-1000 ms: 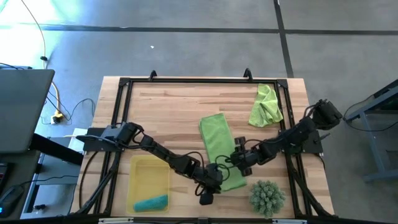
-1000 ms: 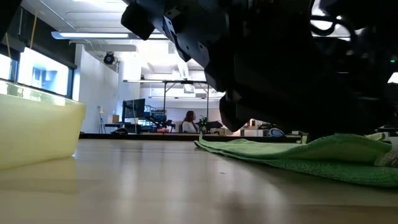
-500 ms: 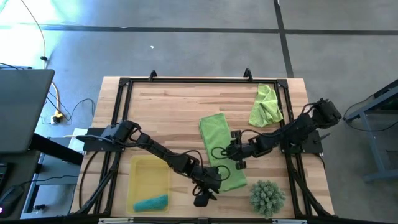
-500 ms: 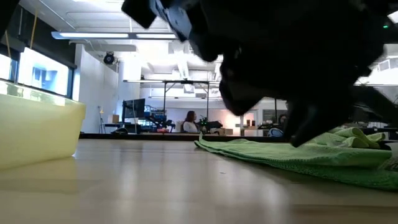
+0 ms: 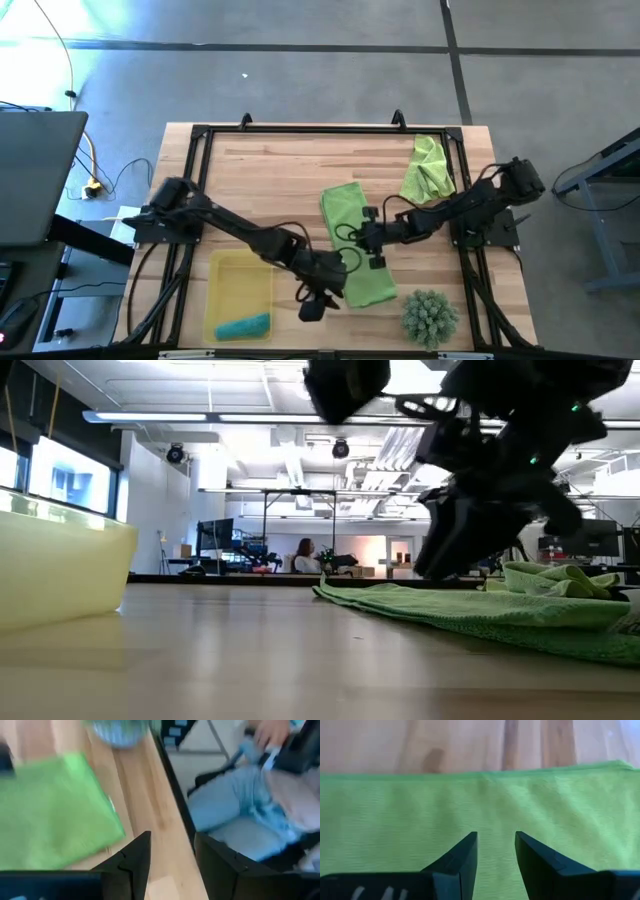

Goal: Roll microfiber towels into tight, uniform cylinder then place into a basket
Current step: Roll the green microfiber towel

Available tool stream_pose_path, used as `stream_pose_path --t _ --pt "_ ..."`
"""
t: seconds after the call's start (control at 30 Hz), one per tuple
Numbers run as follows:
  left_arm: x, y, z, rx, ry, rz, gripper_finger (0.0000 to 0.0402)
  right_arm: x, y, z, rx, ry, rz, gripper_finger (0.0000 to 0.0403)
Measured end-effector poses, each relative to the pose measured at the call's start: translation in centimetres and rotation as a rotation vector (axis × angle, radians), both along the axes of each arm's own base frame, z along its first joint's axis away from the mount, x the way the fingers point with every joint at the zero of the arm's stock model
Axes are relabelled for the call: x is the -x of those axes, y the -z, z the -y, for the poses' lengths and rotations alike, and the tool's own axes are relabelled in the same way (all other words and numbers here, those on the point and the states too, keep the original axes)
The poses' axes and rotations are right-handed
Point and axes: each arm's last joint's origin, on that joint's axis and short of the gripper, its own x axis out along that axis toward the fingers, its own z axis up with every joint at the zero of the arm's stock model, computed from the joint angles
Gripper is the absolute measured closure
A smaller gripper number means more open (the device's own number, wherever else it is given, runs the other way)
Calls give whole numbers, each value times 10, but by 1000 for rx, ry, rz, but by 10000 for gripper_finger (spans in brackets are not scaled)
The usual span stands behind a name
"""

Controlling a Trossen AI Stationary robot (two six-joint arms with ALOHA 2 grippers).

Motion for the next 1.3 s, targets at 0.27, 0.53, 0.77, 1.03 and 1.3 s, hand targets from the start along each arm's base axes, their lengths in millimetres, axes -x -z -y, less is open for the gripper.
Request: stream_pose_path --t 0.27,0.53,0.77,1.03,1.3 --pt "22 -43 3 -108 -134 96 259 -15 15 27 19 68 34 277" --pt "36 -58 -4 -161 -257 78 259 -30 34 56 35 122 59 277" --pt "39 -63 -20 -171 -298 51 259 -41 35 90 195 197 174 277" --pt "36 -59 -41 -117 -272 -10 259 -42 28 116 231 286 248 277" --pt "34 -59 -53 -164 -273 0 259 -41 28 122 234 302 242 277"
